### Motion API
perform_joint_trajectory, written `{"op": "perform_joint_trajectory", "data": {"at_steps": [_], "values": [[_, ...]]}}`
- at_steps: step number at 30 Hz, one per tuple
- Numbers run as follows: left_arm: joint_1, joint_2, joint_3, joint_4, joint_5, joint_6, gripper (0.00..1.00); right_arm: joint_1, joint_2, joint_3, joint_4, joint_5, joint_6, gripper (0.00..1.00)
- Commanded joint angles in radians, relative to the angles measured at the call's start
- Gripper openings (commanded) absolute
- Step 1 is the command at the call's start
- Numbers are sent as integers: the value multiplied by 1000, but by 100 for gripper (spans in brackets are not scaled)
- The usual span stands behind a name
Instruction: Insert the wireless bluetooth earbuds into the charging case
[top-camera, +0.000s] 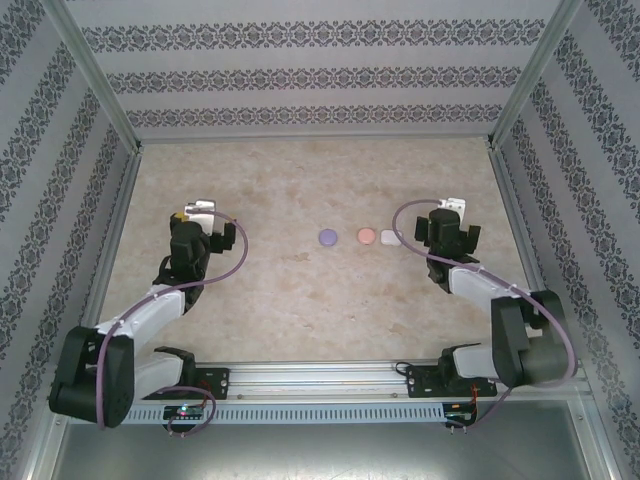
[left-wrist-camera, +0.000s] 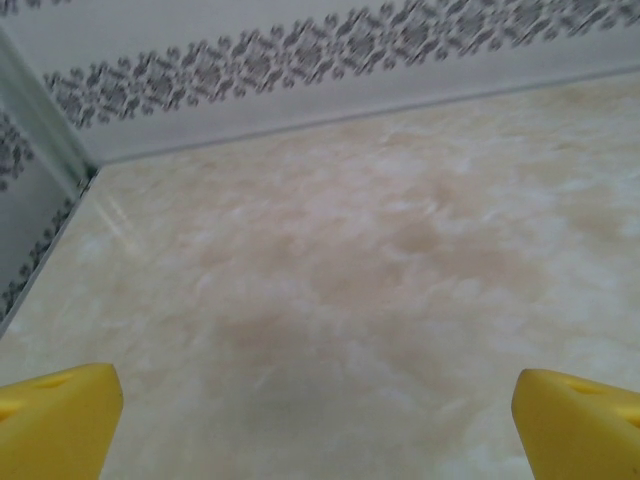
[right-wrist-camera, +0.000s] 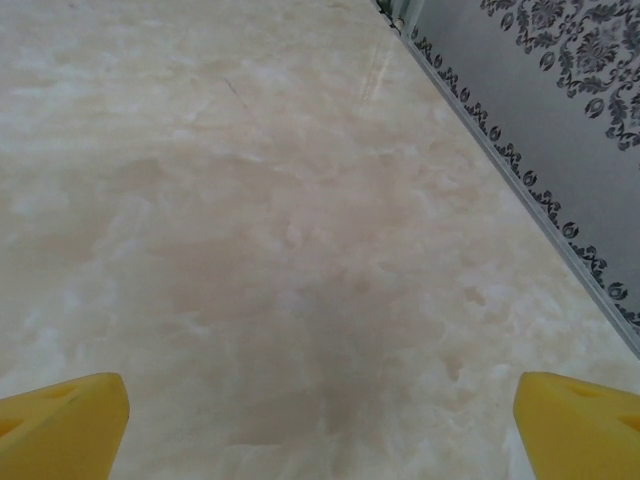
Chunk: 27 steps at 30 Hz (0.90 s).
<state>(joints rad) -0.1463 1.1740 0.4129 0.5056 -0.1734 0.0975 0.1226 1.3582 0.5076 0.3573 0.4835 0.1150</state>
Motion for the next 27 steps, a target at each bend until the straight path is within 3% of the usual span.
{"op": "perform_joint_trajectory", "data": {"at_steps": [1,2,6,9,11,14,16,18,27], "values": [[29,69,-60,226,32,-14,100,-17,30,-24,219,-9,-62,98],[35,100,-88,306,57,-10,100,-31,31,-33,246,-61,-53,98],[72,138,-48,217,141,-30,100,-52,93,-104,458,-181,-58,98],[100,240,-139,449,196,-45,100,-59,106,-116,482,-275,-78,98],[101,280,-122,458,206,-39,100,-64,167,-157,642,-309,-88,98],[113,327,-67,388,240,-37,100,-81,144,-132,542,-384,-95,98],[120,393,-64,461,253,-38,99,-107,157,-123,547,-428,-75,98],[152,380,-2,317,280,-69,99,-110,152,-118,526,-434,-76,98],[179,391,4,321,298,-97,100,-103,148,-123,532,-422,-82,98]]}}
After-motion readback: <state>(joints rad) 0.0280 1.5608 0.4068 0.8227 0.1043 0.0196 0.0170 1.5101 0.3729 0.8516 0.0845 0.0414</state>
